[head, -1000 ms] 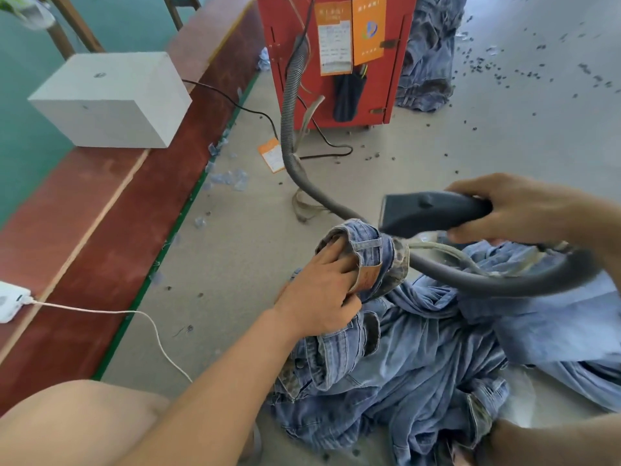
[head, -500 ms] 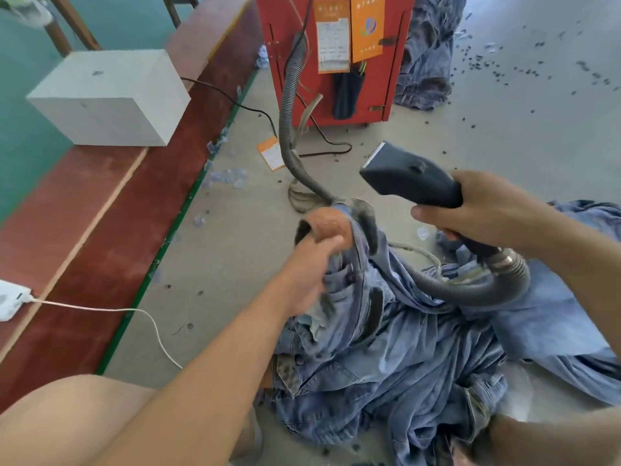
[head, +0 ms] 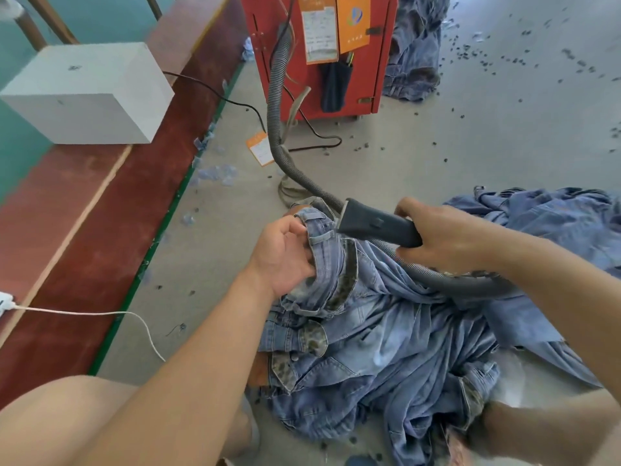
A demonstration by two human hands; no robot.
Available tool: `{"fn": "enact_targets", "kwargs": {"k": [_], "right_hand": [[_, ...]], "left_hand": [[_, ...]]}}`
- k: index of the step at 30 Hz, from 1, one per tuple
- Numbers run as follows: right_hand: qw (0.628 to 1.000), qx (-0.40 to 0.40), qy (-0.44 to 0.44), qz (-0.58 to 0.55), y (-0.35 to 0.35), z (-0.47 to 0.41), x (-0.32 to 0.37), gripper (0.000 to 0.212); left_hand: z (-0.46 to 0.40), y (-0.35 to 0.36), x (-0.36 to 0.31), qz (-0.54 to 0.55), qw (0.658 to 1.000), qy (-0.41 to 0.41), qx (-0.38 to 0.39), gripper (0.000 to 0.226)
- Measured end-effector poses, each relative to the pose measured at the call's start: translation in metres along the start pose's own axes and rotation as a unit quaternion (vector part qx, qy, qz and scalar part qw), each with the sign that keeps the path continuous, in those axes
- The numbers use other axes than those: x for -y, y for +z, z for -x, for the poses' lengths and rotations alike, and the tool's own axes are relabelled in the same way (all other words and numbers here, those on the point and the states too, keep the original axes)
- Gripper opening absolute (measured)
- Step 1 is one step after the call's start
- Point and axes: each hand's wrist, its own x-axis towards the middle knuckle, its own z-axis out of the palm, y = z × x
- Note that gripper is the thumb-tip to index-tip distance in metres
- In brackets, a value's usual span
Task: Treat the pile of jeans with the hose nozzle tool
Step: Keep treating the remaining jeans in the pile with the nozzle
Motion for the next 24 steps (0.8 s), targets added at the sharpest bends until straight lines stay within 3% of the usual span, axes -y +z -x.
{"fn": "enact_targets", "kwargs": {"k": [4,8,12,16,21,24], "right_hand": [[0.999,0.01,0.009,0.042,-0.006,-0.003,-0.006,0.024],[0.998,0.007,-0.062,0.027,0.007,-0.008,0.019,0.021],[0.995,-0.03,-0.088,-0.042,-0.003,-0.006,0.023,0.023],[0.994,-0.093,-0.056,-0.031,-0.023,-0.009,0.004,0.021],[0.998,-0.038,-0.034,0.026,-0.009,-0.014,0.006,0.024],[0.994,-0.059,-0.078,-0.045,-0.01,-0.013,0.015,0.024]], "left_hand": [[-0.003,-0.007,0.003,-0.014,0.998,-0.025,0.055,0.046],[-0.004,-0.004,0.006,-0.052,0.992,-0.067,0.093,0.05],[-0.002,-0.007,0.004,-0.048,0.993,-0.07,0.085,0.054],[-0.001,-0.009,0.006,-0.072,0.991,-0.059,0.094,0.058],[-0.001,-0.005,0.008,-0.095,0.985,-0.074,0.124,0.065],[-0.001,-0.008,0.006,-0.088,0.989,-0.069,0.097,0.064]]}}
